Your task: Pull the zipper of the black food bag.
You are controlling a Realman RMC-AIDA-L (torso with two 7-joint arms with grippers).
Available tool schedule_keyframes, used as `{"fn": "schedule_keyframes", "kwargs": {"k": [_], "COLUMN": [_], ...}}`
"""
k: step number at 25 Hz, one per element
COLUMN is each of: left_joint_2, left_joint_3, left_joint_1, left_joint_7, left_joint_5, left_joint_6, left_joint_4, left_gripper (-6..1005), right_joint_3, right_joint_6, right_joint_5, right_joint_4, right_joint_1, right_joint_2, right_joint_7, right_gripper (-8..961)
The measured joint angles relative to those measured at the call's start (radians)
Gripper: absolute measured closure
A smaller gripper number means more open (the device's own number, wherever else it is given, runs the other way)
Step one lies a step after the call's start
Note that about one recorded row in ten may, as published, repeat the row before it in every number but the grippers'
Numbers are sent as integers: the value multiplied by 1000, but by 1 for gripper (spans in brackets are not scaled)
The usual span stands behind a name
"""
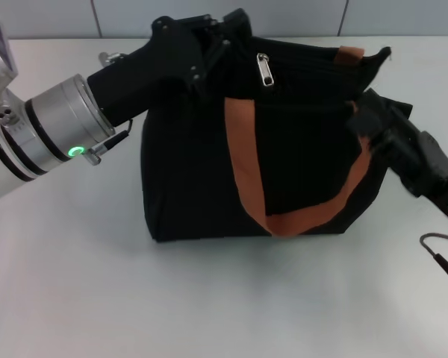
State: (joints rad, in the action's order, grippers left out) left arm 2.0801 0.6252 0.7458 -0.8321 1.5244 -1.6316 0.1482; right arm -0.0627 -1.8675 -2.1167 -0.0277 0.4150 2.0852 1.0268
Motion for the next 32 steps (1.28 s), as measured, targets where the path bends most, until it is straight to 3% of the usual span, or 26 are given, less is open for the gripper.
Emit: {"fn": "schedule_keyframes", "kwargs": {"k": [13, 25, 30, 32], "left_joint_2": [0, 0, 0, 0], "left_joint_3": [0, -4, -1, -1], "left_joint_1": [-6, -1, 0, 1], "left_joint_7": [32, 32, 44, 44], "left_joint_5": [-2, -3, -3, -3], "left_joint_6": [0, -1, 0, 0], "left_joint_4": [-29, -44, -44, -44], "left_gripper": [980, 979, 979, 979], "right_joint_3": [-18, -20, -18, -18], "right_joint_6": [-10, 135, 155, 156], "right_joint_5": [0, -7, -13, -14], "right_joint_4": [-6, -77, -86, -88], "right_joint_1": [73, 136, 147, 148], "right_joint_2": [1, 4, 5, 5], "right_joint_7": [175, 185, 185, 185], "right_gripper": [209, 227, 292, 383]}}
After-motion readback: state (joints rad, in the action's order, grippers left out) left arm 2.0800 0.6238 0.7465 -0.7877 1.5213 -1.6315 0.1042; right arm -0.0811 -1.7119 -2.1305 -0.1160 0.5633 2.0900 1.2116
